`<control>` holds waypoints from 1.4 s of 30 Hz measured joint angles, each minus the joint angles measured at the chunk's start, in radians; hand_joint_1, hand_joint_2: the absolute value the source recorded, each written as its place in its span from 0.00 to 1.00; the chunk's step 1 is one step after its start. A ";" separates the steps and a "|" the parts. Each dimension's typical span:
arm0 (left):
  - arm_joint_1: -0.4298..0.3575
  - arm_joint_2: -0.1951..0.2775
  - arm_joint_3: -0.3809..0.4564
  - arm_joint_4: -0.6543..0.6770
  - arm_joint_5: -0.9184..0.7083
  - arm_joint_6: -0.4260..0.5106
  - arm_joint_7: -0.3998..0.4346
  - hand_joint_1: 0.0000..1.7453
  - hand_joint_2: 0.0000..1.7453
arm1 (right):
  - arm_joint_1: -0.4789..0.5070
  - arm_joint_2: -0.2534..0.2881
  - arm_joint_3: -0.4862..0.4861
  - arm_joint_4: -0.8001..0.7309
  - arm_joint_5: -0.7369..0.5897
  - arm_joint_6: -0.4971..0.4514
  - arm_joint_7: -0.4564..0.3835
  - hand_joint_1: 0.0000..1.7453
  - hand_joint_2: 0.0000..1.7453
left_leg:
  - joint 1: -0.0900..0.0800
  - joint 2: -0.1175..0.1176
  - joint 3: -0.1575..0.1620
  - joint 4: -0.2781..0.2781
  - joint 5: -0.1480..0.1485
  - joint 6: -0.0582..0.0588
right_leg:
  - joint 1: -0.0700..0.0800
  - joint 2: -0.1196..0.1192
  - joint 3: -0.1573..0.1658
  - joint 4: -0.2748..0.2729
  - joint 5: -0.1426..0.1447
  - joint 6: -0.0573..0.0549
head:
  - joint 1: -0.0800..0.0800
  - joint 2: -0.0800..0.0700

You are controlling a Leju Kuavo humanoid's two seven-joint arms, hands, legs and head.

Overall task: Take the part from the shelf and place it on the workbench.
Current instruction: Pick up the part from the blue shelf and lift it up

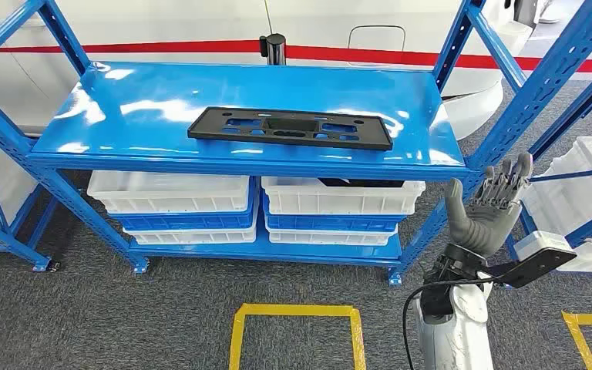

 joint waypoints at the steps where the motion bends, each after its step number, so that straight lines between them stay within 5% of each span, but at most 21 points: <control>1: 0.000 0.000 0.000 0.000 0.000 0.000 0.000 0.00 0.00 | 0.000 0.000 0.007 -0.008 0.004 -0.003 0.001 0.00 1.00 | 0.000 0.000 0.000 0.000 0.000 0.000 | 0.000 0.000 0.000 0.000 0.000 0.000 | 0.000 0.000; 9: 0.000 -0.003 0.004 0.000 -0.004 -0.004 0.002 0.00 0.00 | -0.017 -0.018 0.084 -0.065 0.124 -0.040 -0.014 0.00 1.00 | 0.000 0.000 -0.001 0.000 0.000 0.000 | 0.000 0.000 0.000 0.000 0.000 0.000 | 0.000 0.000; 17: -0.003 -0.018 0.018 0.000 -0.015 -0.013 0.002 0.00 0.00 | -0.162 -0.057 0.349 -0.067 0.581 -0.189 0.026 0.00 1.00 | 0.000 0.000 0.000 0.000 0.001 0.000 | 0.000 0.000 0.000 0.000 0.000 0.000 | 0.000 0.000; 25: -0.029 -0.020 0.018 -0.001 -0.066 -0.043 0.035 0.00 0.00 | -0.369 -0.059 0.681 0.128 1.085 -0.214 0.243 0.00 1.00 | 0.001 0.000 0.000 0.000 0.002 -0.001 | 0.001 0.000 0.000 0.001 0.000 0.000 | 0.000 0.000; 29: -0.042 -0.020 0.018 -0.001 -0.080 -0.051 0.047 0.00 0.00 | -0.431 -0.034 0.794 0.269 1.144 -0.220 0.284 0.00 1.00 | 0.001 -0.001 -0.001 0.000 0.002 -0.001 | 0.001 -0.001 0.000 0.001 0.000 0.000 | 0.000 0.000; 37: -0.046 -0.020 0.018 -0.002 -0.091 -0.054 0.048 0.00 0.00 | -0.484 -0.025 0.867 0.381 1.199 -0.204 0.327 0.00 1.00 | 0.000 -0.001 -0.002 0.000 0.002 -0.001 | 0.000 -0.001 0.000 0.000 0.000 0.000 | 0.000 0.000; 42: -0.060 -0.022 0.014 -0.002 -0.121 -0.082 0.061 0.00 0.00 | -0.546 0.015 0.923 0.555 1.370 -0.178 0.477 0.00 1.00 | 0.000 -0.001 -0.001 0.000 0.002 -0.001 | 0.000 -0.001 0.000 0.000 0.000 0.000 | 0.000 0.000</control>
